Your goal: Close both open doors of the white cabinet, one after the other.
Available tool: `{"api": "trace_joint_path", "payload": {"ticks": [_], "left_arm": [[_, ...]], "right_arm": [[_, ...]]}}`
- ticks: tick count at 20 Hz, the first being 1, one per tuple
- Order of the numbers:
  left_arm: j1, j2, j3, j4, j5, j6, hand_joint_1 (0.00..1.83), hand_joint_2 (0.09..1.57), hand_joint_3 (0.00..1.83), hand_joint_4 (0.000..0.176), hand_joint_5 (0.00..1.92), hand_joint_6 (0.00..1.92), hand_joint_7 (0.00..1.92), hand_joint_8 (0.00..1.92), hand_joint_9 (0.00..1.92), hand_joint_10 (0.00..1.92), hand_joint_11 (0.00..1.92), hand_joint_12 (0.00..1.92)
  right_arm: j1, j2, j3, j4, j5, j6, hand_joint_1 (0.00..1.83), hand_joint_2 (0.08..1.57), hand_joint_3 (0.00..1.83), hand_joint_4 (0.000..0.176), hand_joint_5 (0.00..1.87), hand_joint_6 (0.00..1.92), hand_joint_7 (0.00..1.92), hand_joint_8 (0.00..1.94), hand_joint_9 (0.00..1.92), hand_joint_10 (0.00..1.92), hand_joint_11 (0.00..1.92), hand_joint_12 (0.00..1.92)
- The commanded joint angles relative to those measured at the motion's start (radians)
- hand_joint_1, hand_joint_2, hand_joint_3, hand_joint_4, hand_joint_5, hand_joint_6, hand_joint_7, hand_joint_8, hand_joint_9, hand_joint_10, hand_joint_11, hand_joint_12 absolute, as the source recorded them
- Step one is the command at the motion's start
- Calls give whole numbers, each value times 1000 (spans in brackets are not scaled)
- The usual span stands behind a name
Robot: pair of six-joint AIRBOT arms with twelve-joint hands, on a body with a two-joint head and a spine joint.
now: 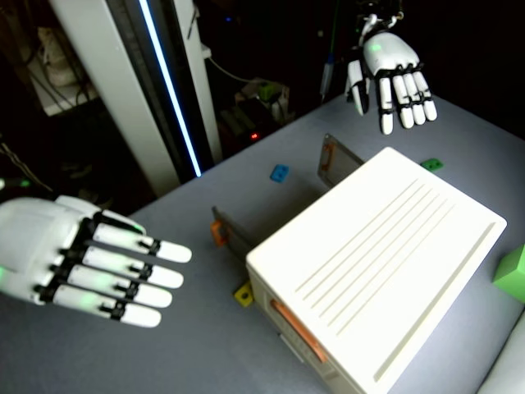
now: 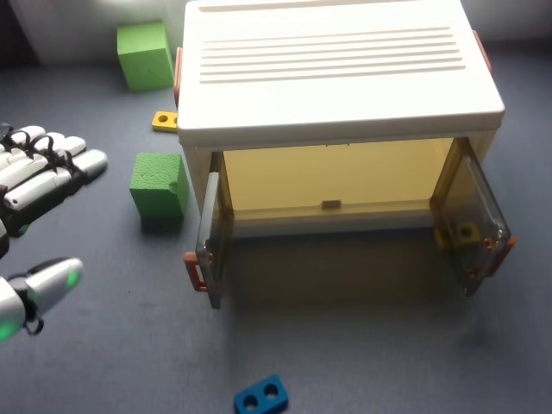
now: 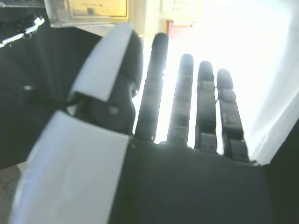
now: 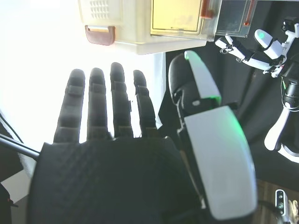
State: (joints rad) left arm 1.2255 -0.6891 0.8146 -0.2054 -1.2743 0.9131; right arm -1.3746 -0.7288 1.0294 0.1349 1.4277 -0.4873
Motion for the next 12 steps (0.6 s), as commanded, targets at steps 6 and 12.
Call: {"api": "trace_joint_path", "payload": {"ticks": [6, 12], "left_arm": [[-14, 6, 9, 24, -79, -17, 0, 1568, 42, 0, 0, 0, 0, 0, 0, 0, 18, 20], [-52, -11, 16, 105, -10, -43, 0, 1571, 183, 0, 18, 3, 0, 0, 15, 3, 55, 67]], "right_arm": [[7, -1, 10, 19, 100, 5, 77, 1390, 1, 30, 24, 7, 9, 3, 1, 0, 55, 17], [7, -6, 13, 18, 92, 5, 34, 1387, 1, 31, 7, 2, 0, 0, 0, 0, 44, 4]]}}
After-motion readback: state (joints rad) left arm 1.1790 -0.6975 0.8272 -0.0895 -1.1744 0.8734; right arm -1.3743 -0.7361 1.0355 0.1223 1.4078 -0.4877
